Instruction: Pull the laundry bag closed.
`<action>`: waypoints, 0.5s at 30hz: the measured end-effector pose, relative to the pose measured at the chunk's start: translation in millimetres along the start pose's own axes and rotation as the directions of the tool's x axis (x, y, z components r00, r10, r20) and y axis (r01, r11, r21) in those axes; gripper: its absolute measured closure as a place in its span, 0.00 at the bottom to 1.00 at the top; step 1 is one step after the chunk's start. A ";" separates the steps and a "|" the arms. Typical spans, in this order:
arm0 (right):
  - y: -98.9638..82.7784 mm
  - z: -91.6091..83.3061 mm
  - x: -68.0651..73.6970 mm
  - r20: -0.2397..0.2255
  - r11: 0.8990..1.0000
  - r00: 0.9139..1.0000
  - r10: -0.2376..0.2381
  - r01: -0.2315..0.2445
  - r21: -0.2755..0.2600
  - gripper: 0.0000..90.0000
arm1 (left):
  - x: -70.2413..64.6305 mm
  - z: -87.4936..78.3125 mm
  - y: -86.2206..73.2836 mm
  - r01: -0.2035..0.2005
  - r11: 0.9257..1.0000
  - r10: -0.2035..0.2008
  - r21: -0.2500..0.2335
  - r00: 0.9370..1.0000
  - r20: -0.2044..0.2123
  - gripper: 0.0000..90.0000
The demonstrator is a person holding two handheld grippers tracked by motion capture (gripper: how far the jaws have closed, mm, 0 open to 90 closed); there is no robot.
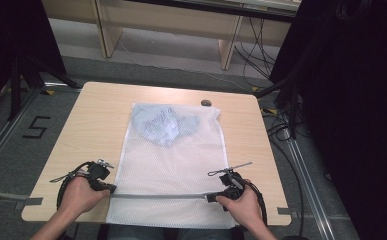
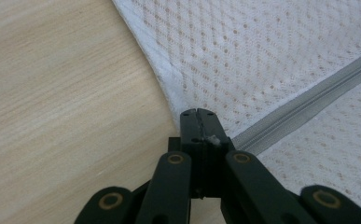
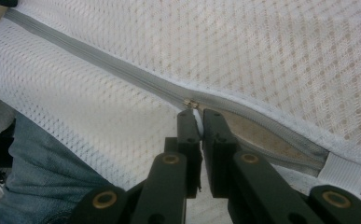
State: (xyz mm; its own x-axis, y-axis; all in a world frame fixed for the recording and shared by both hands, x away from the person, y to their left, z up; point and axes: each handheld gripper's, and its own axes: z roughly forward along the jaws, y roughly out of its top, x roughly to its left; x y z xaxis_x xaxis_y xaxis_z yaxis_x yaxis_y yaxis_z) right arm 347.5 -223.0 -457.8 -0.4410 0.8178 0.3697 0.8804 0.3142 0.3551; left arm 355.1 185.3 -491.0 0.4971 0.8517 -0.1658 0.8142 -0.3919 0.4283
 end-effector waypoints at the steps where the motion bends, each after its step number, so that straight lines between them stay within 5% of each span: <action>1: 0.3 0.4 -2.0 -0.012 1.000 1.000 -0.023 0.023 -0.007 0.97 | 0.0 0.0 0.0 0.000 1.000 0.000 0.000 1.000 0.001 1.00; 15: -1.4 -2.4 -3.2 0.002 1.000 1.000 0.007 -0.007 -0.004 0.97 | 0.2 0.1 0.1 0.001 1.000 -0.001 0.001 1.000 0.002 1.00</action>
State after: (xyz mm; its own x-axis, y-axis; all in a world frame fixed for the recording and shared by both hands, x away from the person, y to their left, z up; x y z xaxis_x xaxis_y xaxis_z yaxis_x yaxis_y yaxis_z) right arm 347.2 -227.2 -457.4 -0.4348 0.8207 0.3707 0.8827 0.3068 0.3561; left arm 355.4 185.4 -491.0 0.4966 0.8515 -0.1684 0.8152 -0.3909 0.4273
